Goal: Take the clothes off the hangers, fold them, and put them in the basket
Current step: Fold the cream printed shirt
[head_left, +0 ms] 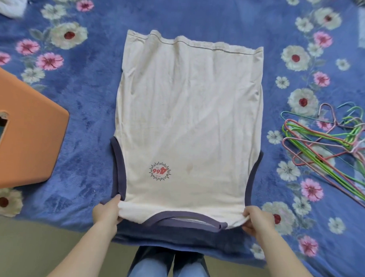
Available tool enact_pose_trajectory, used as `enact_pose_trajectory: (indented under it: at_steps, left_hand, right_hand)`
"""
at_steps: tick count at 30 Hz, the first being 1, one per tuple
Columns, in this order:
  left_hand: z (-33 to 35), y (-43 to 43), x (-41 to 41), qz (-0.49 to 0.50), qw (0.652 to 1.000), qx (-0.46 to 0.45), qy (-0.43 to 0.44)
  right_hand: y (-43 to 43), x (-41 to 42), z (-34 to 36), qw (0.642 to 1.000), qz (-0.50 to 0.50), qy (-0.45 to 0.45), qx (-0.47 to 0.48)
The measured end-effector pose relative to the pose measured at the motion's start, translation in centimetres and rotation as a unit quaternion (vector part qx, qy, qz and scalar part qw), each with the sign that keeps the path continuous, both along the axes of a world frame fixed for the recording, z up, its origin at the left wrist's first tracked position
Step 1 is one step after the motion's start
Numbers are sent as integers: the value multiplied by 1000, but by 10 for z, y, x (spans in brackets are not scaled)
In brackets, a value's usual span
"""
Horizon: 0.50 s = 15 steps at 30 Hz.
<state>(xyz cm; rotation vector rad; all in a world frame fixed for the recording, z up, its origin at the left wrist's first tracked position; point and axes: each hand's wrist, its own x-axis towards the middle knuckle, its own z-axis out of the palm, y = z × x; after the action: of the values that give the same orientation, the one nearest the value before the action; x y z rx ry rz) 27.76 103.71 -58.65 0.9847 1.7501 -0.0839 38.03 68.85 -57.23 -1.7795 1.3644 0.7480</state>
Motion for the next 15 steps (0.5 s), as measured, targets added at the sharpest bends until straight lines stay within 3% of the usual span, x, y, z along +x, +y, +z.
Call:
enact_pose_trajectory:
  at_steps: [3,7,15]
  left_hand:
    - [20,14,51,4,998,22,-58]
    - [48,39,139,-6,987,42,-154]
    - [71,89,309,-10,952,3,-307]
  right_hand:
    - [13,42,18,994,-47,-99,-7]
    - [33,124,51,968,-129,-194,96]
    - [57,279,57,917,-112,-304,233]
